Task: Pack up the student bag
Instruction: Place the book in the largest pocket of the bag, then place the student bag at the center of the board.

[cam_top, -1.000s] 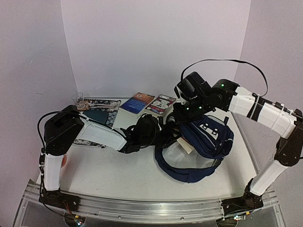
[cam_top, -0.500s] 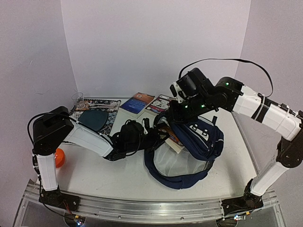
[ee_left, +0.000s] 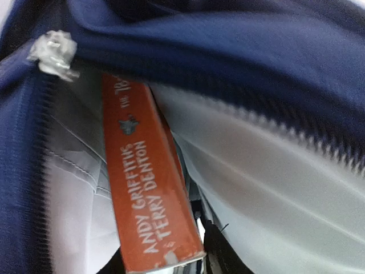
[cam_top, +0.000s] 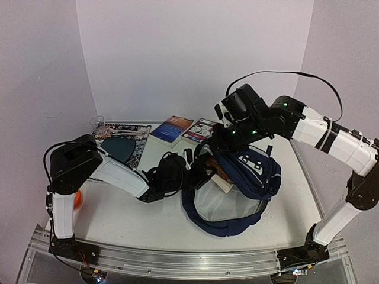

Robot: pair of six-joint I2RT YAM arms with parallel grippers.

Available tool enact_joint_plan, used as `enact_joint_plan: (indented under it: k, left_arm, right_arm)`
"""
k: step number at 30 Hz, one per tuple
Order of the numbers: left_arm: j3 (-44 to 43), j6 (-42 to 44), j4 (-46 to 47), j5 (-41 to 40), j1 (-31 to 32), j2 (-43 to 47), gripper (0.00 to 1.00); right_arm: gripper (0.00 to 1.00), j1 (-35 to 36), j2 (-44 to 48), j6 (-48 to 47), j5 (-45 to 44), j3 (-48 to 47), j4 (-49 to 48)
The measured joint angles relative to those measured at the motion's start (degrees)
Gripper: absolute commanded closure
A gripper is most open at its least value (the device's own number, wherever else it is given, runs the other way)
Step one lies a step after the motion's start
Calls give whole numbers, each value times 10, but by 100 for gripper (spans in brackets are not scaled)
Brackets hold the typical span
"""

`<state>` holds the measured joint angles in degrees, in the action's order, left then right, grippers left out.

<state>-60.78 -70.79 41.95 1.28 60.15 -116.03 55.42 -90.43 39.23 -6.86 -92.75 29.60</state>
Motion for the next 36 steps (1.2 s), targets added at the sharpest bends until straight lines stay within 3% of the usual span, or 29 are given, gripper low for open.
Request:
enact_joint_plan:
  k: [14,21,27,36]
  left_arm:
    - [-11,124,-166,-36,10,46,35]
    - [6,190,-253,-68,10,122,32]
    - [39,223,-319,-93,3,230,23]
    - [33,275,-397,-62,-121,272,16]
  right_arm:
    - [100,4,-13,-22,-44,4,-1]
    - [100,-4,-20,-36,-71,20,-4]
    - [100,-19,1,-53,-71,92,-14]
    - [100,-34,80,-54,-67,223,11]
